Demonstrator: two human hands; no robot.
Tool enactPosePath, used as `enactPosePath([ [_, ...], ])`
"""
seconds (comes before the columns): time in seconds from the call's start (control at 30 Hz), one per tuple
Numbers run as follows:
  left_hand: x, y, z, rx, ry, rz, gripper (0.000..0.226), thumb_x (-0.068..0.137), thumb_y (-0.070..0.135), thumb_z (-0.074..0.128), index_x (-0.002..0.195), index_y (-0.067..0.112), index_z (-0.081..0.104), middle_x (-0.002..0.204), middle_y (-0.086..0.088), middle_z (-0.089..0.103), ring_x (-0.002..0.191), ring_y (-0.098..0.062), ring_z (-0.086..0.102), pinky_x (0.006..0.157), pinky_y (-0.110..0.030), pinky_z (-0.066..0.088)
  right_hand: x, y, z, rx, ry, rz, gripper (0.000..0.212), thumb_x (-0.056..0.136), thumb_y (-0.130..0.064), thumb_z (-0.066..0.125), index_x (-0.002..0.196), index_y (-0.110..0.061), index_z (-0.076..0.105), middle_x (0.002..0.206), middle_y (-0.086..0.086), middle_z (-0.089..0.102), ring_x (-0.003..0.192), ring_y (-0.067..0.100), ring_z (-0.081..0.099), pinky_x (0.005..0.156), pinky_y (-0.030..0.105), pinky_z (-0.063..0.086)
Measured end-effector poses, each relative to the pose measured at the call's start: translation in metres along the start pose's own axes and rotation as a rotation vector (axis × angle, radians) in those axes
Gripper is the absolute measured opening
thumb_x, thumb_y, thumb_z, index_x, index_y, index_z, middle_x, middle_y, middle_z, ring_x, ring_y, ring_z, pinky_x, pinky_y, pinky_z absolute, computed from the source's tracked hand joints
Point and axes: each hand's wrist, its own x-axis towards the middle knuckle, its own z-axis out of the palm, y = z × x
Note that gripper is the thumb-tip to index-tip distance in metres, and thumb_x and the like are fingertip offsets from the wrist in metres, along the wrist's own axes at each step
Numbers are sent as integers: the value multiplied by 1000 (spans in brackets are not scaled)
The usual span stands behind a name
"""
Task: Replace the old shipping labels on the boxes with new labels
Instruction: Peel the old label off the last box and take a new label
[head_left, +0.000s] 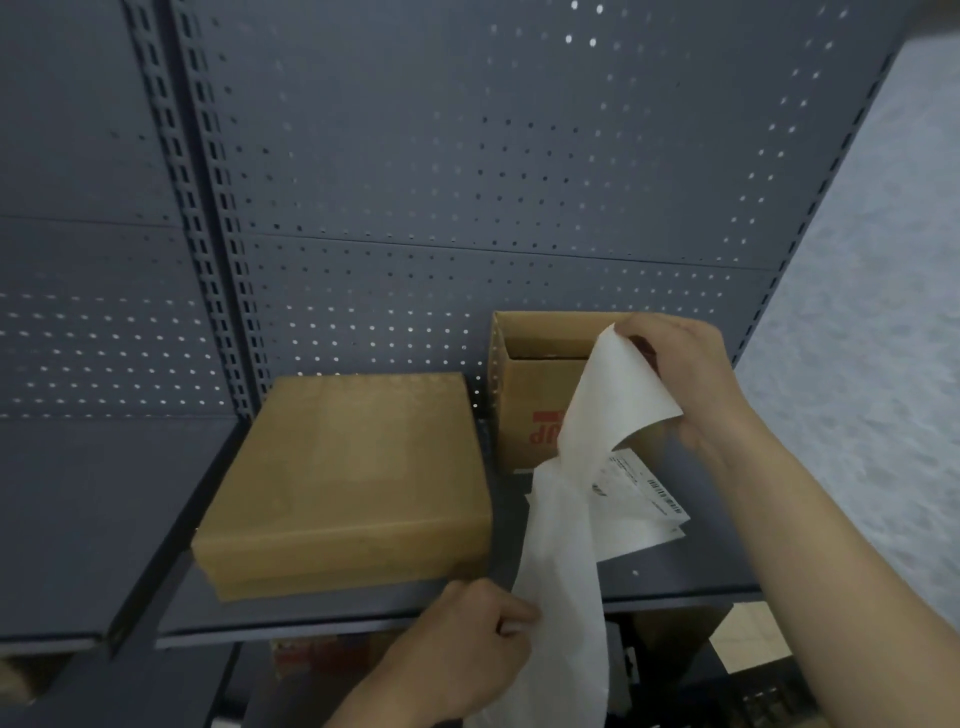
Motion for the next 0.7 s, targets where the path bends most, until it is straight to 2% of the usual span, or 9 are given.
enactPosePath([
  [0.07,-3,-1,0,9,7,-20,41,98,21,48,133,37,61,117,22,60,106,3,56,83,1,36,1,-4,4,68,-2,-24,10,88,-13,63,81,-6,63,70,3,55,53,11,53,44,20,40],
  [0.13,-6,-3,0,17,11,-29,42,97,22,48,133,41,60,131,15,59,117,-5,56,93,-7,39,3,-8,6,125,11,-58,14,88,-12,63,75,-8,64,69,2,54,52,10,51,47,21,39],
  [0.23,-6,-7,-1,49,-14,-7,45,96,22,49,134,44,57,125,5,64,114,-10,58,91,-11,42,4,-12,10,157,19,-94,18,88,-16,63,70,-14,67,68,-2,59,58,10,55,51,24,41],
  [0.33,-5,-11,-1,131,-32,26,46,97,22,49,135,47,53,130,4,56,120,-13,53,102,-22,43,3,-14,17,170,-7,-132,17,89,-20,63,73,-18,69,73,-3,64,65,12,61,57,29,47],
  [0.4,-5,-17,-1,169,-41,28,49,97,24,48,137,53,48,131,4,52,122,-15,51,105,-29,42,0,-18,25,216,-24,-163,19,90,-18,61,73,-17,69,71,-4,63,64,10,60,55,28,47],
  [0.47,-7,-21,-1,201,-59,31,54,97,28,48,140,58,37,133,5,50,124,-15,51,106,-30,42,-4,-21,35,193,-68,-204,17,93,-18,59,79,-15,68,72,-6,64,63,6,60,52,25,48],
  [0.57,-14,-24,-8,252,-95,62,61,98,38,47,143,66,17,152,10,38,135,-13,43,111,-30,39,-11,-19,52,118,-149,-255,13,95,-20,57,93,-11,67,79,-7,66,65,2,62,54,17,50],
  [0.63,-23,-23,-18,271,-136,49,63,100,45,44,143,68,5,160,10,23,140,-13,38,112,-26,34,-12,-18,63,96,-191,-272,14,96,-21,57,95,-13,67,83,-4,66,71,7,63,59,20,54],
  [0.7,-33,-22,-29,295,-133,17,61,101,48,42,143,67,2,160,10,23,141,-14,35,112,-24,31,-11,-17,74,84,-208,-291,13,96,-22,56,92,-16,67,83,-4,66,73,9,64,62,21,55],
])
